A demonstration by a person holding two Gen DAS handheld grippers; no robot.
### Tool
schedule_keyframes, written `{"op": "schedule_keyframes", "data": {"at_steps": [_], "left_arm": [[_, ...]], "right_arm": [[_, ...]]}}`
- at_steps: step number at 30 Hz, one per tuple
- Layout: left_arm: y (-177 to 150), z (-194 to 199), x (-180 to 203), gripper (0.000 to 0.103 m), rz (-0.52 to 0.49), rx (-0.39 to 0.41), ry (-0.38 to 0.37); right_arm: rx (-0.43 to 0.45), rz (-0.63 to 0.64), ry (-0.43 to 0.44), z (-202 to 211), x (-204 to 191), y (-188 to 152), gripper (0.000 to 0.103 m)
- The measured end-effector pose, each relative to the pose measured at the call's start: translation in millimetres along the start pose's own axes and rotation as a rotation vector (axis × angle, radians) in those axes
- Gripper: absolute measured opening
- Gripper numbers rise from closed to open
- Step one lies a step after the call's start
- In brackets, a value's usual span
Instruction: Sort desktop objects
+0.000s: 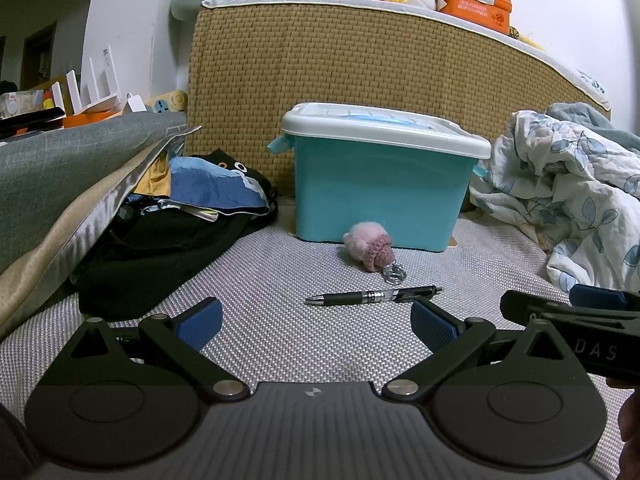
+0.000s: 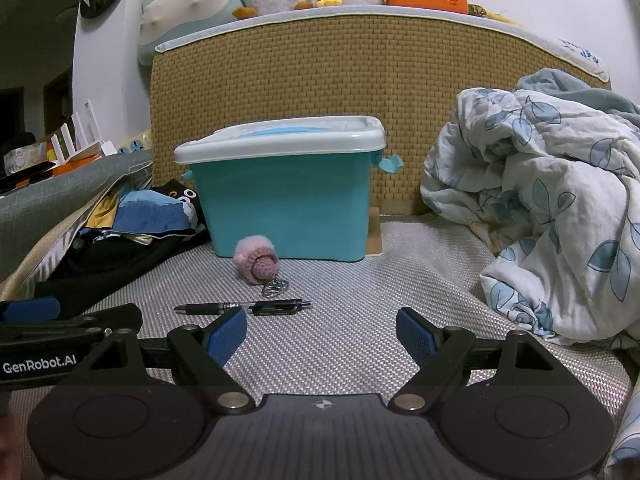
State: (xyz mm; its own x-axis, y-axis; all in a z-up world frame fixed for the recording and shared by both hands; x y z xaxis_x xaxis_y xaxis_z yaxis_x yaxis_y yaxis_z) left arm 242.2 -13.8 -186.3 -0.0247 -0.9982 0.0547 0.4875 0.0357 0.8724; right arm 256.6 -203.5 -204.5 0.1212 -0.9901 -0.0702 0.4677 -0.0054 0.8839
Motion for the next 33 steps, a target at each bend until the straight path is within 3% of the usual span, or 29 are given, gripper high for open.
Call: {"op": "schedule_keyframes", "data": {"at_steps": [33], "left_arm": [[-0.7,-0.6,2.7,0.103,-0.013,0.005,-0.014]], "right_arm": [[-0.002,-0.009,-0.009,-0.5,2.1,-0.3,0.085]]}}
Point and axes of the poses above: each gripper's, at about its wrist camera, not at the fingertips, and z roughly against the way its jaws point, x to its right, y to its top, the point moved 5 cm from there along -z, roughly the way its jaws point, and after that the axes turned 5 degrees about -x, right-handed, at the moved point
